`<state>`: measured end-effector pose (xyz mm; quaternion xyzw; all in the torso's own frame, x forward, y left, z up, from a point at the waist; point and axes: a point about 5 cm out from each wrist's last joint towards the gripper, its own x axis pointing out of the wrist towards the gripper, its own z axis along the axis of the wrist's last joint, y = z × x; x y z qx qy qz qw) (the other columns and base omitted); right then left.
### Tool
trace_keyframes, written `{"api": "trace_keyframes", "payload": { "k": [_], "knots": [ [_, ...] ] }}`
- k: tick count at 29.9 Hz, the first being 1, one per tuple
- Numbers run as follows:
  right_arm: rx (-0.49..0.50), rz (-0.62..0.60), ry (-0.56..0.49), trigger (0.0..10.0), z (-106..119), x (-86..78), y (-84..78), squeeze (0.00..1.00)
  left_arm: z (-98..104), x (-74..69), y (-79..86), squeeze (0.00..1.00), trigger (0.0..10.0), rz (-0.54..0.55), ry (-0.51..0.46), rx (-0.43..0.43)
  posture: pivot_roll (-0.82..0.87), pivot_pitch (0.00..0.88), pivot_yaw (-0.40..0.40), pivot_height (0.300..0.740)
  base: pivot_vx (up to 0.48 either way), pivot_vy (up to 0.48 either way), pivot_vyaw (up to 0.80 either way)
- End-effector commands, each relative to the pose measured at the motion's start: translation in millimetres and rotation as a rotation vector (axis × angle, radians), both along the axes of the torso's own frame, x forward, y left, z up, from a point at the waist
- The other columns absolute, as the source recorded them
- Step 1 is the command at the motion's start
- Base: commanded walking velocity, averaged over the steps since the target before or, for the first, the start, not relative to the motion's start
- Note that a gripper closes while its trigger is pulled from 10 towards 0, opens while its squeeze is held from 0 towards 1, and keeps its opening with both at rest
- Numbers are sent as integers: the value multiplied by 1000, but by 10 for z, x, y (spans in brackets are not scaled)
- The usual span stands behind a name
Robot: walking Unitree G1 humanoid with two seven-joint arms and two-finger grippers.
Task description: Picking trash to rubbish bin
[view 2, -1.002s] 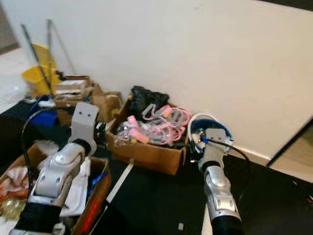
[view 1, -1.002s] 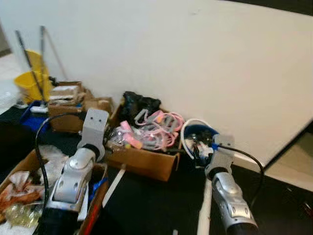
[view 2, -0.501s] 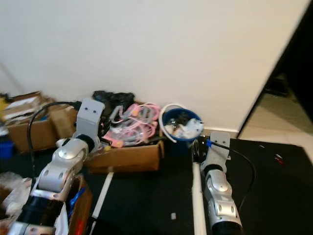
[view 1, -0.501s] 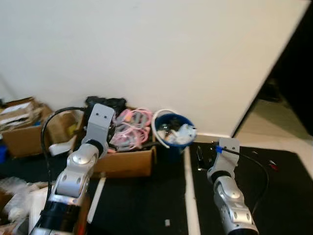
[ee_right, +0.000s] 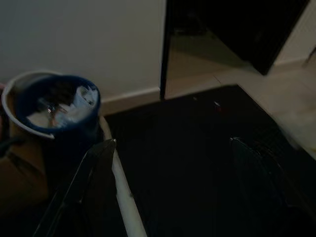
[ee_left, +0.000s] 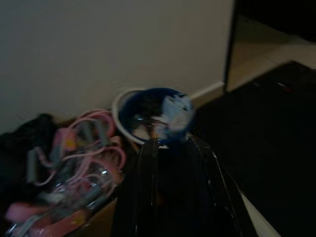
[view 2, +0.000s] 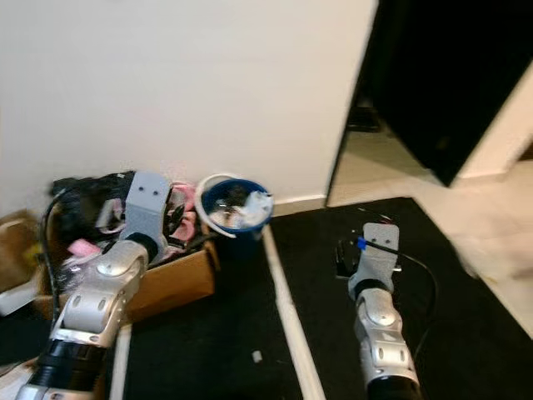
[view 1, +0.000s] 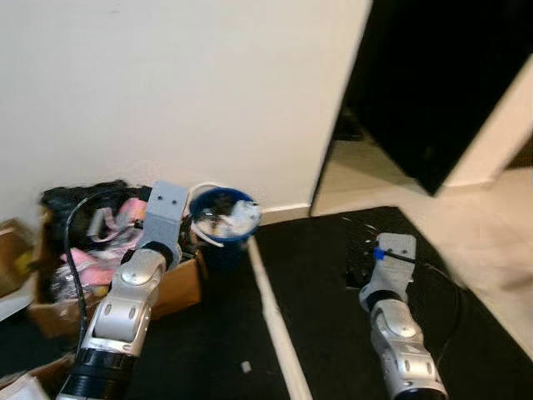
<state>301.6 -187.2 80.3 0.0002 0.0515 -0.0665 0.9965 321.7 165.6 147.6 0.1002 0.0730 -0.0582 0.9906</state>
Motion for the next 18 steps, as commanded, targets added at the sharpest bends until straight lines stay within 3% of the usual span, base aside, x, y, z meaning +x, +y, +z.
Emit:
{"api": "trace_keyframes", "payload": {
  "k": [1, 9, 18],
  "knots": [
    [-25, -11, 4, 10000, 13, -6, -48, 0, -6, -8, 8, 0, 10000, 10, -4, -13, -45, 81, -4, 740, 0, 0, -800],
    [-33, -31, -5, 10000, 62, 5, -160, 0, -26, -40, 2, 0, 10000, 4, -1, -7, -44, 86, -20, 740, 0, 0, -800],
    [-38, -32, -1, 10000, 45, -43, -171, 0, -8, -43, 18, 0, 10000, 21, -21, -18, -46, 71, -25, 740, 0, 0, -800]
  ]
}}
